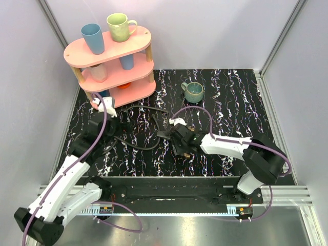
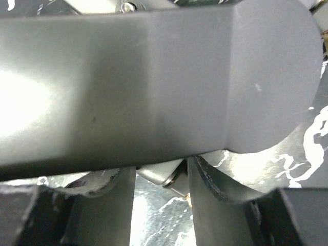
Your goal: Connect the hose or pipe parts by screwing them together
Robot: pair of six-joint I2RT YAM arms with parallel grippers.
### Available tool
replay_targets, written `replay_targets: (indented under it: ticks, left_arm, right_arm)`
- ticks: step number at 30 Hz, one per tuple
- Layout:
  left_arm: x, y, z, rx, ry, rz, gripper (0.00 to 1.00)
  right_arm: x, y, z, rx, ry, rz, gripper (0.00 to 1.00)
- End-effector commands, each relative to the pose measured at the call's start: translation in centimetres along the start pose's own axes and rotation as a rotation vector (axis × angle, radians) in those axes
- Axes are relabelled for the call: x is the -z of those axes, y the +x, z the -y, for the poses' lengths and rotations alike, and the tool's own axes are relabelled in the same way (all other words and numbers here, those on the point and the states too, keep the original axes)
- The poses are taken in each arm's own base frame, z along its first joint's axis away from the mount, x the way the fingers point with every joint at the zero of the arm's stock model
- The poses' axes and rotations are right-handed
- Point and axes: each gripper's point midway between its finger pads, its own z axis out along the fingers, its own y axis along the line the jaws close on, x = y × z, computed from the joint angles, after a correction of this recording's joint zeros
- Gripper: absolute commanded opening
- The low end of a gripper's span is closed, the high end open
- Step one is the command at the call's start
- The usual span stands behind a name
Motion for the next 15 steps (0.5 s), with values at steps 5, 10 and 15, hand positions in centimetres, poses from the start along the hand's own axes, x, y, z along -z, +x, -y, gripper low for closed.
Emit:
replay_targets:
  ticks: [5,10,15]
  left_arm:
    - [-2.7,-2.9,-0.6,-0.006,-0.143,-0.031,0.93]
    - [-5.8,-5.5,0.7,-0.045,-0.159,-0.050,0.93]
    - [-11.5,-7.2,2.8,-0.032,-0.166,-0.104,0.89]
  right_arm:
    - [1.1,6.6,-0.2,-0.008,-0.011,-0.147,0.48]
    - [4.8,3.4,-1.4,-0.056,-0.105,-0.017,0.69]
    - [10.2,-1.4,-3.4,-0.103,-0.254,0.163,0.85]
